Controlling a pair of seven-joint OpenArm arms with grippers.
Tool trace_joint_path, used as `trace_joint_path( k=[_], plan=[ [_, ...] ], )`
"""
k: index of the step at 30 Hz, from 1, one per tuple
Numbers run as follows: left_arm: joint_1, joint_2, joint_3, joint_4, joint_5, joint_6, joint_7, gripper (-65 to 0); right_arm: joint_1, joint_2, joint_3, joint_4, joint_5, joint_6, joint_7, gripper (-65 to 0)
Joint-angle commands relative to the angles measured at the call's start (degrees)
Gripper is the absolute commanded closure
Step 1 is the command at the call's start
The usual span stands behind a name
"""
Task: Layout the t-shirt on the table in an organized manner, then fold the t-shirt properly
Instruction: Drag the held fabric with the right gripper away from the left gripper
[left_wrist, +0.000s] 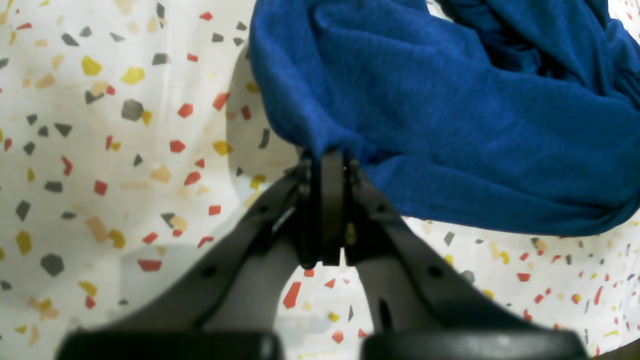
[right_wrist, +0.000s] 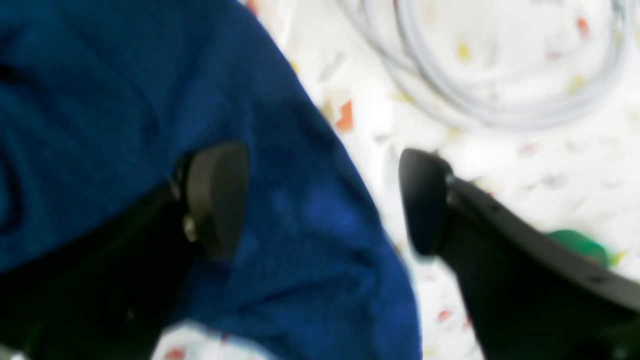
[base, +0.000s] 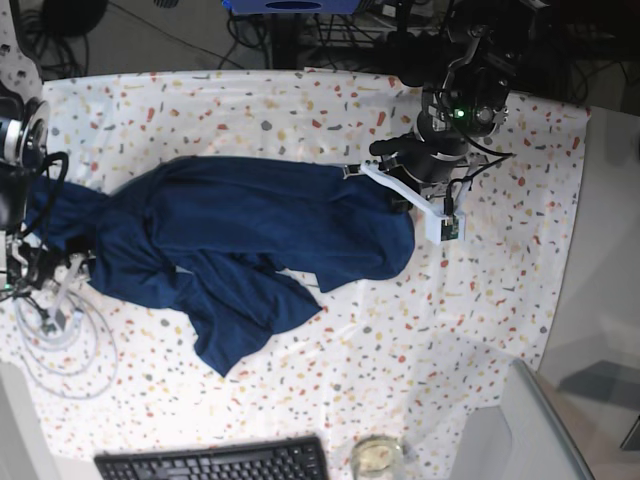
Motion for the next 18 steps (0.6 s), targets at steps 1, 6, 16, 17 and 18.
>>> trace_joint_path(
  k=[1, 6, 16, 17, 18],
  plan=[
    [-0.41, -0.08, -0.13, 1.16, 0.35, -0.13, -1.02, 0.0, 2.60, 2.05, 0.25, -1.53, 0.15, -2.38, 2.66, -44.0],
    [-0.41, -0.35, -0.13, 1.16, 0.35, -0.13, -1.02, 0.0, 1.55, 2.49, -0.01, -3.82, 0.15, -7.74, 5.57, -44.1],
    [-0.58, -0.35, -0.31, 1.16, 0.35, -0.13, -1.02, 0.0, -2.06, 1.09, 0.25, -3.38, 0.33, -7.92, 5.92, -4.2],
    [-0.58, -0.35, -0.31, 1.16, 0.35, -0.13, -1.02, 0.0, -2.06, 1.17, 0.25, -2.59, 0.33, -7.92, 5.83, 0.0],
    [-0.93, -0.35, -0.31, 1.16, 0.35, -0.13, -0.94, 0.0, -2.41, 1.17, 0.25, -0.48, 0.33, -7.83, 5.57, 0.0]
  ],
)
